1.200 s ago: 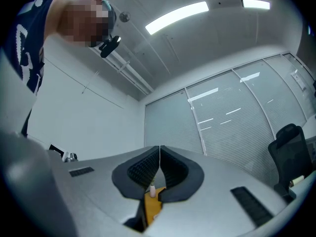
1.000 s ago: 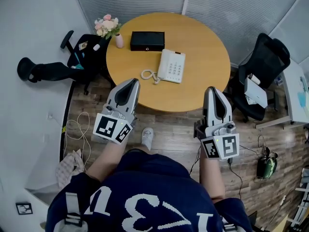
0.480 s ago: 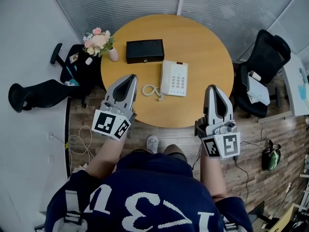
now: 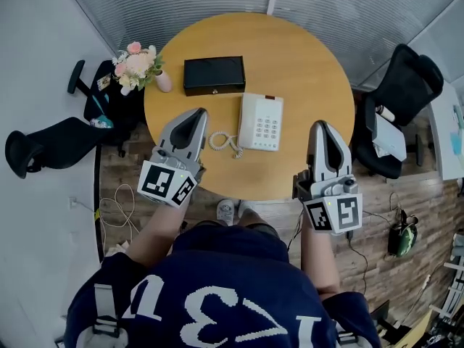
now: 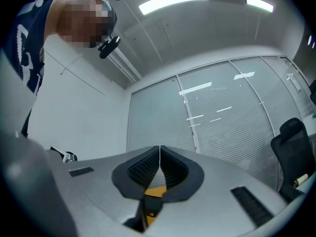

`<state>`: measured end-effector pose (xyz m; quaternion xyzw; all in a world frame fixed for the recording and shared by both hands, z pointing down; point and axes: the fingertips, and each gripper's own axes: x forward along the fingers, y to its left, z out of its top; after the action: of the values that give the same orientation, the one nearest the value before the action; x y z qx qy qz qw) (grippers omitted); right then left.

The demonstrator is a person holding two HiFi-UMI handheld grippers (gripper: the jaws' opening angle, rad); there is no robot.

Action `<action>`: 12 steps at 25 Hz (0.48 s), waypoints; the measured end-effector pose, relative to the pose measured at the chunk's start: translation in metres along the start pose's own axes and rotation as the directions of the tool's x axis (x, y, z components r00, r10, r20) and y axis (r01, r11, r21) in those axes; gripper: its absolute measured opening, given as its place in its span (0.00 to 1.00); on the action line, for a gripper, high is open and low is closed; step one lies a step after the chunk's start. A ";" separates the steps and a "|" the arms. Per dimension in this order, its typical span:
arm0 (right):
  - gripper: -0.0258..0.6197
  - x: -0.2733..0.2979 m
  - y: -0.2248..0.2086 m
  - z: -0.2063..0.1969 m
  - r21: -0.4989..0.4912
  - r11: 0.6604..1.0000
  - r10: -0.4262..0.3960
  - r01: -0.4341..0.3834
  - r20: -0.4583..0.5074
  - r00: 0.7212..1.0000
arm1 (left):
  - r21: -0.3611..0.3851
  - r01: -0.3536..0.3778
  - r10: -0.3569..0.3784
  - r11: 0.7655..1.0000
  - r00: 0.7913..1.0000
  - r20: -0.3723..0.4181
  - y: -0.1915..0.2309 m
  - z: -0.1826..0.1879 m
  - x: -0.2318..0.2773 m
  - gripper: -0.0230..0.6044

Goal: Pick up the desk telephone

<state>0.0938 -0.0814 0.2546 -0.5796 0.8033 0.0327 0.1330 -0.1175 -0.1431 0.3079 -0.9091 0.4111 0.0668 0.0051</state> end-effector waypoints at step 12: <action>0.09 0.064 -0.064 -0.010 0.038 0.995 0.088 -0.088 -0.003 0.996 | -0.004 -0.099 0.099 0.995 0.995 -0.009 0.015 -0.018 0.069 0.07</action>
<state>0.1336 -0.1635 0.2546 -0.5409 0.8289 0.0218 0.1407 -0.0814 -0.2058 0.3181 -0.8880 0.4555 0.0637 -0.0021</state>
